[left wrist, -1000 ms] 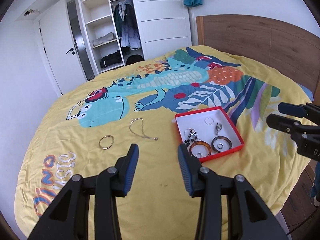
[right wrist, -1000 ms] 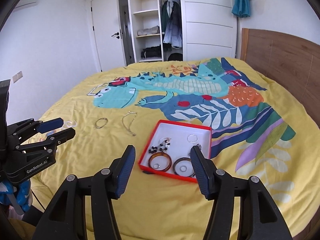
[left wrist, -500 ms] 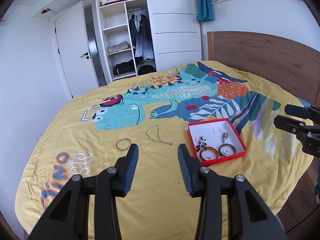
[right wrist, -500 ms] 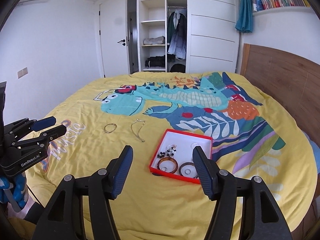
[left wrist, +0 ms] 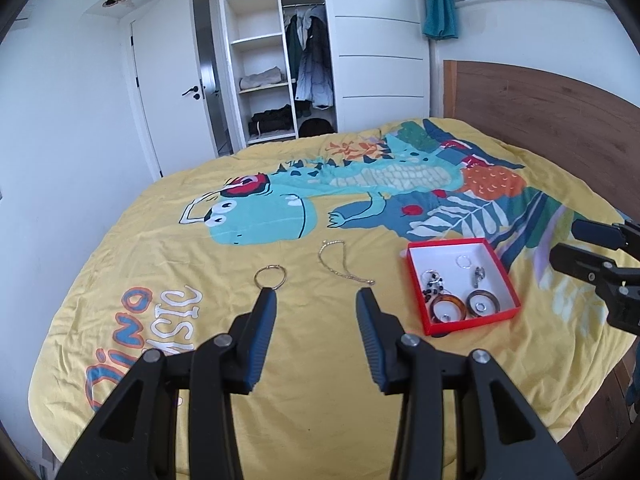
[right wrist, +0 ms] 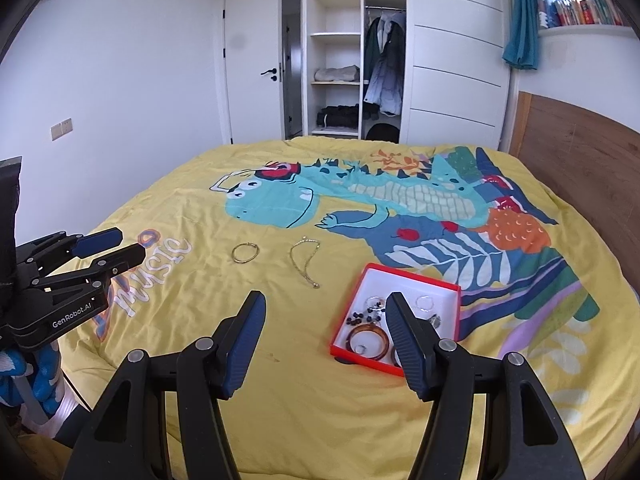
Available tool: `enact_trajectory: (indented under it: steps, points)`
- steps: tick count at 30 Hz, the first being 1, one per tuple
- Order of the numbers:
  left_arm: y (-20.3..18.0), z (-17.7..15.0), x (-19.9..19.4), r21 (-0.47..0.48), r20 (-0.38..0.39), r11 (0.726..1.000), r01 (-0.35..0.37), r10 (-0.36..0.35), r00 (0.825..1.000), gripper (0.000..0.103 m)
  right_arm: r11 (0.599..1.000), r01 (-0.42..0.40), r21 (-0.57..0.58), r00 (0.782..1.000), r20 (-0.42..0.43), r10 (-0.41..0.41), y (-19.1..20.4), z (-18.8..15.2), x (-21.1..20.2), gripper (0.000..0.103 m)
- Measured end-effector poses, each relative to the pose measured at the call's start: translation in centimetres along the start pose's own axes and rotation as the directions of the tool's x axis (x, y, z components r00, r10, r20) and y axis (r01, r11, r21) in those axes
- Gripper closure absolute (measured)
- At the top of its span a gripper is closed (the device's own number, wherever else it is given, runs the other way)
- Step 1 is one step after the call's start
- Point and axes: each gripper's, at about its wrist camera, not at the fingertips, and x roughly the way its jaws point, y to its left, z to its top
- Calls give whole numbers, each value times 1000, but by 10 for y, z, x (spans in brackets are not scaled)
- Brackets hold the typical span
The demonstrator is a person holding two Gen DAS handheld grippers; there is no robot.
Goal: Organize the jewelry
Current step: 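Withdraw both tools from the box toward the bronze bangle and necklace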
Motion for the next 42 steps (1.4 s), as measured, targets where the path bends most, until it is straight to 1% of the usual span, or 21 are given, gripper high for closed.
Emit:
enact_trajectory:
  steps: [6,7,8,10,16,26,36,42]
  points:
    - [14,1,19,-27,-29,999,-26,25,999,63,1000,-27,-13,999,-27,26,8,8,26,41]
    - [17,1,22,-34,-34,999,-31,30,999,60,999,-32,-15,999,-31,32,9,9,30,41]
    - [19,1,24,-38,-37,999,-34,32,999,55,999,-39,-16,999,-37,38,10,11,35,41]
    - [24,0,31,-49,-45,998,-40,38,998,52,999,-49,-19,998,-47,48,13,11,44,41]
    - [33,-3,51,-54,-77,997,-60,55,995,51,997,-79,-25,994,-77,76,20,11,65,41]
    - [50,-11,89,-73,-130,993,-88,78,988,48,993,-116,-24,984,-140,112,26,8,114,40]
    - [77,-23,137,-97,-198,987,-131,110,974,47,986,-167,-15,967,-198,161,39,8,174,40]
    - [104,-32,166,-151,-242,978,-144,105,965,47,983,-182,-24,959,-223,172,54,13,208,40]
